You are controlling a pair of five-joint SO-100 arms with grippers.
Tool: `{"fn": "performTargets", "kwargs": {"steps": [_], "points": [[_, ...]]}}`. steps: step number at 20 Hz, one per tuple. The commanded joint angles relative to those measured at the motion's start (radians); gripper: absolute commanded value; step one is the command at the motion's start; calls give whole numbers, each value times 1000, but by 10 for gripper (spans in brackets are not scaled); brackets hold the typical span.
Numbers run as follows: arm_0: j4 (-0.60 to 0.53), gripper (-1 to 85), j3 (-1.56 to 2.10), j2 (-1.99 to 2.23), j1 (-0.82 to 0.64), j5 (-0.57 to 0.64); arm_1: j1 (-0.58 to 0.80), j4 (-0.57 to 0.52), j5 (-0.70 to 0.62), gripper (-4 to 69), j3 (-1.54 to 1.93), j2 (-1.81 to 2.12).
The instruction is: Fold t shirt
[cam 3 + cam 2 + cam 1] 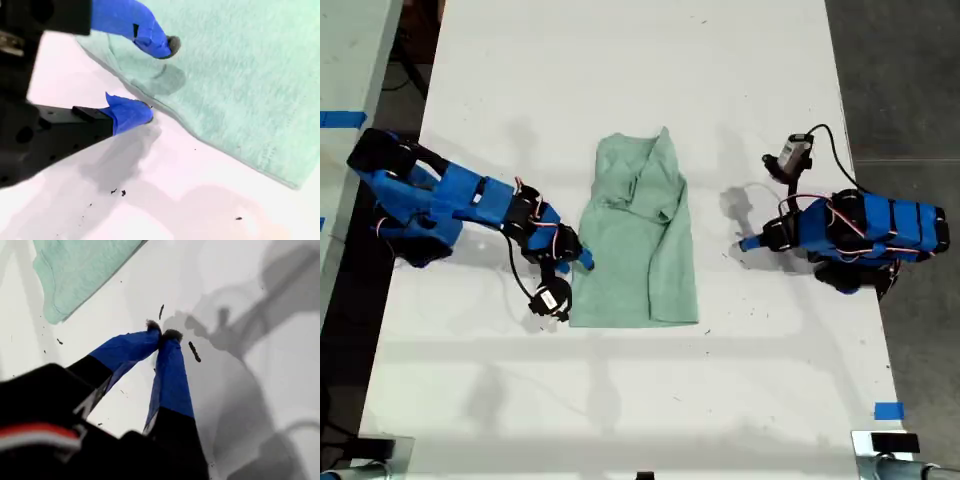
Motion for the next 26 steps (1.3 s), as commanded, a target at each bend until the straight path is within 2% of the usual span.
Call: {"fn": "performTargets", "kwargs": {"steps": [1, 9, 11, 12, 16, 22, 26], "points": [[-15, 169, -67, -25, 18, 9, 3, 0, 8, 22, 41, 8], [-25, 159, -206, -224, 29, 25, 3, 0, 9, 22, 41, 8], [-18, 43, -222, -224, 29, 28, 3, 0, 9, 22, 41, 8], [-15, 17, -224, -218, 28, 28, 3, 0, 9, 22, 41, 8], [6, -1, -224, -190, 32, 11, 3, 0, 8, 22, 41, 8], [133, -1, -331, -107, 6, 9, 5, 0, 8, 22, 41, 8], [256, -1, -595, -265, -72, 101, 6, 0, 6, 22, 41, 8]]}}
